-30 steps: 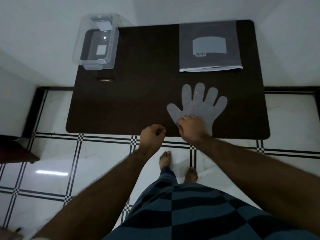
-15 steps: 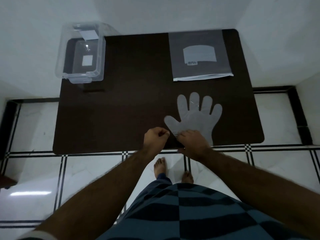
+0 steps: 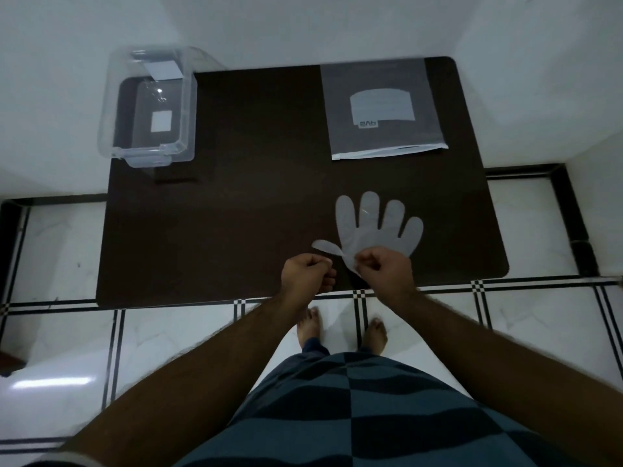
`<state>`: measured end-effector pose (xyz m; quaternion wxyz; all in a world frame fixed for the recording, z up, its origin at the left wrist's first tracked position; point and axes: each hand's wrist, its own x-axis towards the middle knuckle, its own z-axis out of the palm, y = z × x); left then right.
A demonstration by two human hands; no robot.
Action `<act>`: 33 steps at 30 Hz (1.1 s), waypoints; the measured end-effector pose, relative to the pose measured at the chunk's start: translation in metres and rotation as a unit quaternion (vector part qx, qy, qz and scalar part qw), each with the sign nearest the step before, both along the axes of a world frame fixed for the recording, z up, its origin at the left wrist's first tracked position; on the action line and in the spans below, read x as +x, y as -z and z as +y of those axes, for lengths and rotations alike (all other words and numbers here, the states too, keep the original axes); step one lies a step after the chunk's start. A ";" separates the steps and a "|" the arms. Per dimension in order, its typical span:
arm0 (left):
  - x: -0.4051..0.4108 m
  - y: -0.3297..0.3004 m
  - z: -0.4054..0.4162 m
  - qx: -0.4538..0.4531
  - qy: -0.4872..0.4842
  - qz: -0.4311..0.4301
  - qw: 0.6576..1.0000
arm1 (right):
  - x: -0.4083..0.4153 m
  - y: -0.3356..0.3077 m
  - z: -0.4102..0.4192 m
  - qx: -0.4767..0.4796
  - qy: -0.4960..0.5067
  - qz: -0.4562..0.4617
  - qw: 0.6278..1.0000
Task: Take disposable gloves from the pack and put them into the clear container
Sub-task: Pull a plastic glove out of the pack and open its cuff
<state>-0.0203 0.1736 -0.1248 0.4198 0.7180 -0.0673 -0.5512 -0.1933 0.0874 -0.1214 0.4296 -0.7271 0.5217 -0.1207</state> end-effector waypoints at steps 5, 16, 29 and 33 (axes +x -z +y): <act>-0.024 -0.006 -0.007 -0.012 -0.102 0.120 0.987 | -0.005 0.001 -0.006 0.153 0.099 -0.076 0.980; -0.033 -0.003 -0.024 0.003 -0.166 0.149 0.975 | -0.010 -0.001 -0.013 0.300 0.168 -0.150 0.927; -0.029 0.002 -0.021 0.011 -0.133 0.150 0.980 | -0.011 0.000 -0.022 0.370 0.214 -0.176 0.887; -0.021 0.007 -0.014 0.051 -0.079 0.054 0.994 | -0.013 0.001 -0.028 0.379 0.252 -0.188 0.870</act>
